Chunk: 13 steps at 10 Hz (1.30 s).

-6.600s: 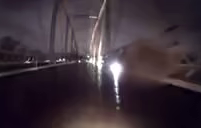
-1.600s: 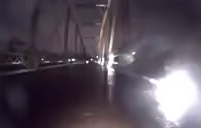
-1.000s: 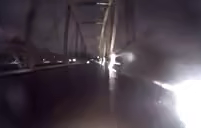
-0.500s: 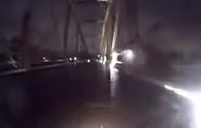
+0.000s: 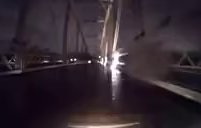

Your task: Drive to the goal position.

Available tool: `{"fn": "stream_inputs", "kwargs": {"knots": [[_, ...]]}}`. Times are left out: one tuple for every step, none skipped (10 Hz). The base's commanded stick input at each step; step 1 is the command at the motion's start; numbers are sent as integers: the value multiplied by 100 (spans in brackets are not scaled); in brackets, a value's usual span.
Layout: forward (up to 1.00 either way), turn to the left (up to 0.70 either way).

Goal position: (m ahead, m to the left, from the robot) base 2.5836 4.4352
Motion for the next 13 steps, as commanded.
{"fn": "stream_inputs", "kwargs": {"knots": [[100, 0], [100, 0], [100, 0], [100, 0], [100, 0], [100, 0], [100, 0], [100, 0], [100, 0], [100, 0], [100, 0], [100, 0], [100, 0]]}}
